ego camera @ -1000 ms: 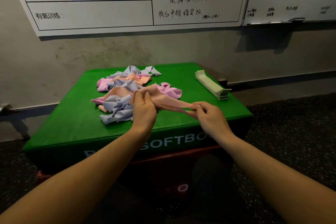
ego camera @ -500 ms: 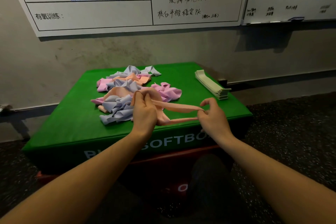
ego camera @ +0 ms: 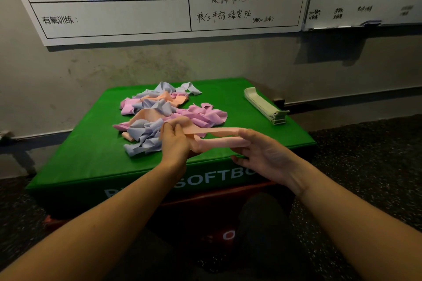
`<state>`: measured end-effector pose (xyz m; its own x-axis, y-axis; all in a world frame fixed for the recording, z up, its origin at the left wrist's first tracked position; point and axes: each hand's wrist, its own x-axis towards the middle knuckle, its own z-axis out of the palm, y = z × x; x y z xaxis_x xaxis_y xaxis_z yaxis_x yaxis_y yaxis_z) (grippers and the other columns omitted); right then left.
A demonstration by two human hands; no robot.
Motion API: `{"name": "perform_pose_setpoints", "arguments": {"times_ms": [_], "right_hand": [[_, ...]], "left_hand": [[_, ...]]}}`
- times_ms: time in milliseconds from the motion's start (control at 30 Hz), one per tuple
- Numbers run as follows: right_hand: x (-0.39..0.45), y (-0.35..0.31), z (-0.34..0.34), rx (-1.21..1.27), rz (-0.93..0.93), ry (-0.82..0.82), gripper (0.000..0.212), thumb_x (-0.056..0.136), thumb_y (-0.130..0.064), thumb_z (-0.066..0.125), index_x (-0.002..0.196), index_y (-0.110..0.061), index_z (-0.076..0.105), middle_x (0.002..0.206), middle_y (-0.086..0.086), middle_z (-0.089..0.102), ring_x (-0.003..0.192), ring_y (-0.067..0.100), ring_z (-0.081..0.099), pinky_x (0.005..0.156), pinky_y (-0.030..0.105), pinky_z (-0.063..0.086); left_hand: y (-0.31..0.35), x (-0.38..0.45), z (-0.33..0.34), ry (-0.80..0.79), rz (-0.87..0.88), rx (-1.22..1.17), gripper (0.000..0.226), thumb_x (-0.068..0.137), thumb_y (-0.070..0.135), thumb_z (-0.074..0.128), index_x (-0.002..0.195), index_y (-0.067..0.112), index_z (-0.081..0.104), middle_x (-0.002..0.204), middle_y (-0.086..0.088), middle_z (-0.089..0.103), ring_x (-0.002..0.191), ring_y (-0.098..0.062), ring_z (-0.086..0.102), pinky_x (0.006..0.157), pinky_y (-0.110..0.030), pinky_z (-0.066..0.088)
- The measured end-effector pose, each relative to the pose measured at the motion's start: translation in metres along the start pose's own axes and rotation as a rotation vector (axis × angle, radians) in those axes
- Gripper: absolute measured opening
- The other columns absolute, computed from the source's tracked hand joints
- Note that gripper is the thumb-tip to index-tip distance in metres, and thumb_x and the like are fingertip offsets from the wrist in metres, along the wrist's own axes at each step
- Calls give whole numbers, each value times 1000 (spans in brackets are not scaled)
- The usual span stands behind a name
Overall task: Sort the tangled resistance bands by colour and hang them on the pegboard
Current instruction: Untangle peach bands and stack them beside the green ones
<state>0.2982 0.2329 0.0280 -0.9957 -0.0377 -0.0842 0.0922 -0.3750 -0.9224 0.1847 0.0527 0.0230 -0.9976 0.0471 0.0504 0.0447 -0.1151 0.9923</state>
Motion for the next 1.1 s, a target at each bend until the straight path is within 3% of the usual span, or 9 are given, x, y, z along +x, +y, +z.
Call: {"name": "perform_pose_setpoints", "arguments": {"times_ms": [133,200,300,467,633,767,900,967,1100], "right_hand": [[-5,-1,1,46,-26,-73,34,77,-26,79,105,-12,65,104,6,68,88,15,66,75,30,54],[-2,2,3,18,-44,129,23,83,-12,75,86,-14,52,86,9,65,65,14,63,58,26,54],[4,9,-3,-281,-60,498,26,91,-12,67,81,-15,43,68,8,56,44,12,48,45,29,49],[3,15,-9,-710,-134,513,17,91,-15,61,82,-14,47,82,13,52,74,24,52,65,39,43],[-2,8,-6,-219,-188,304,36,85,-4,71,105,-20,45,109,14,65,98,31,67,95,51,52],[-4,3,-11,-339,-199,264,47,63,-36,84,106,-30,69,109,7,71,110,31,64,106,56,40],[-1,4,-26,-430,-182,210,29,81,-20,76,110,-26,74,114,7,69,106,27,65,102,51,47],[1,5,-37,-525,-185,151,43,81,-4,69,114,-31,67,117,2,62,104,27,64,97,47,51],[15,9,-56,-955,-257,204,46,80,7,62,109,-25,46,109,-5,48,103,21,57,79,18,49]], "left_hand": [[3,2,3,15,-27,-22,22,108,24,32,101,31,52,117,-3,56,94,-22,68,70,-42,61],[2,4,3,19,-10,-13,20,108,25,32,110,28,51,116,-5,58,89,-22,65,62,-36,58],[3,2,3,14,81,47,23,108,24,32,103,30,53,109,-12,56,58,-14,48,41,-24,39],[1,-7,8,-72,189,128,30,108,23,30,95,38,52,106,-8,56,67,-18,52,42,-22,40],[0,11,9,-38,15,137,23,108,24,29,99,30,50,107,-10,58,75,-16,52,55,-26,42],[4,29,14,-31,-101,56,19,107,21,31,103,22,50,112,-9,57,90,-20,59,62,-31,51],[10,48,27,-148,-208,-95,19,99,2,39,95,17,51,102,-11,57,88,-23,59,83,-41,58],[7,61,33,-214,-242,-99,18,92,-4,46,104,8,52,107,-16,61,89,-26,63,90,-48,57],[-3,92,54,-209,-286,19,52,90,-10,38,140,3,32,119,-18,58,97,-28,64,76,-46,61]]}}
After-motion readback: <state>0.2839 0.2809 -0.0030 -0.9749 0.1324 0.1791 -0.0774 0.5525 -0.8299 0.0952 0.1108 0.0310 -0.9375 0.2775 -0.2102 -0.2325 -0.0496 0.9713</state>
